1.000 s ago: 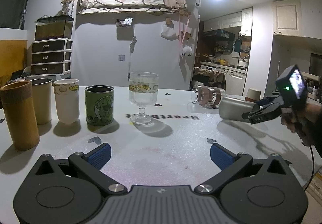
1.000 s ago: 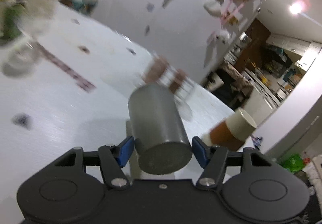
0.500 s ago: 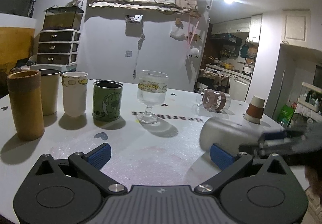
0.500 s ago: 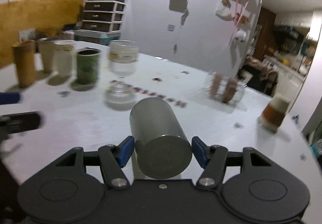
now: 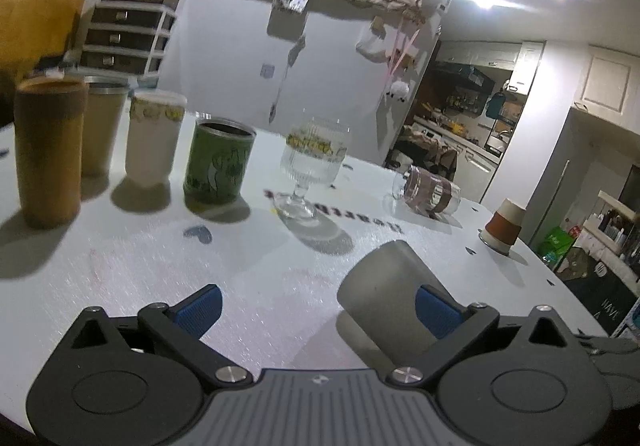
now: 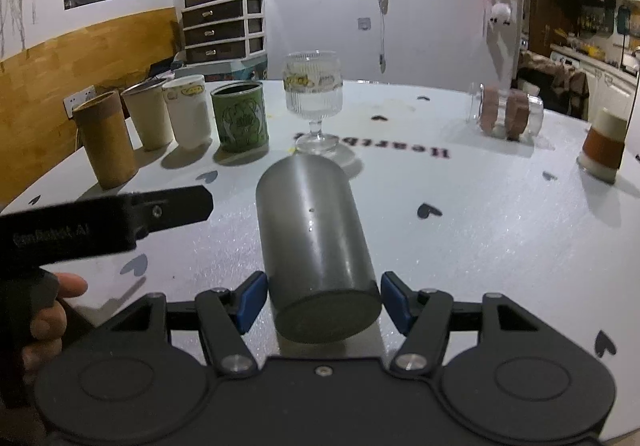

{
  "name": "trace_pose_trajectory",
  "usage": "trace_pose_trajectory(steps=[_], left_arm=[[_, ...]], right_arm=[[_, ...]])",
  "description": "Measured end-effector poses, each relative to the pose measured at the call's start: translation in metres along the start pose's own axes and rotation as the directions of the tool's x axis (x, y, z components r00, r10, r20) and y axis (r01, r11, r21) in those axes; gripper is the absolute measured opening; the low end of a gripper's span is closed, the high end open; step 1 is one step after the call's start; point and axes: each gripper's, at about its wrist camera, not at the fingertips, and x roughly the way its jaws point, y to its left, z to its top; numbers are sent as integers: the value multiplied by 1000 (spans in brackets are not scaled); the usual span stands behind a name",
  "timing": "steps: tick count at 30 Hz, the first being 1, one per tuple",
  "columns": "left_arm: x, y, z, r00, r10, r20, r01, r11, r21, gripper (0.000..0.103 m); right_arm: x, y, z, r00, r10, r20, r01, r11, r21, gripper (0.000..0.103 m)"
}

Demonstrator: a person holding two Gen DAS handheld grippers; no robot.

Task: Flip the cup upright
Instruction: 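Lift the grey cup with the right tool and rotate it upright, then grasp the upright grey cup with the left tool while the right tool holds it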

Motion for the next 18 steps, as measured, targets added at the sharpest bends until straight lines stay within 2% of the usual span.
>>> trace_pose_trajectory(steps=[3,5,7,9,11,15,16,18], left_arm=[[14,6,6,996,-55,-74,49,996,-74,94],[26,9,9,986,-100,-132,83,988,-133,92],[39,12,10,969,-166,-181,125,968,-216,89],[51,16,9,950,-229,-212,155,937,-314,89],[60,14,6,938,-273,-214,183,913,-363,89],[77,7,1,925,-307,-225,194,888,-416,89],[80,7,0,923,-317,-219,200,879,-432,89],[85,5,-1,929,-314,-194,204,876,-437,89]], right_arm=[[0,-1,-2,1000,3,8,-3,1000,6,64],[0,-2,-3,1000,6,15,-6,1000,14,64],[-1,-4,-4,1000,12,21,-13,1000,27,63],[-1,-6,-4,999,19,26,-20,999,43,63],[-1,-7,-5,999,22,31,-24,999,49,63],[-2,-6,-7,999,23,41,-25,999,36,63],[-2,-7,-8,999,25,42,-26,999,35,63],[-3,-8,-9,998,30,46,-32,999,33,63]])
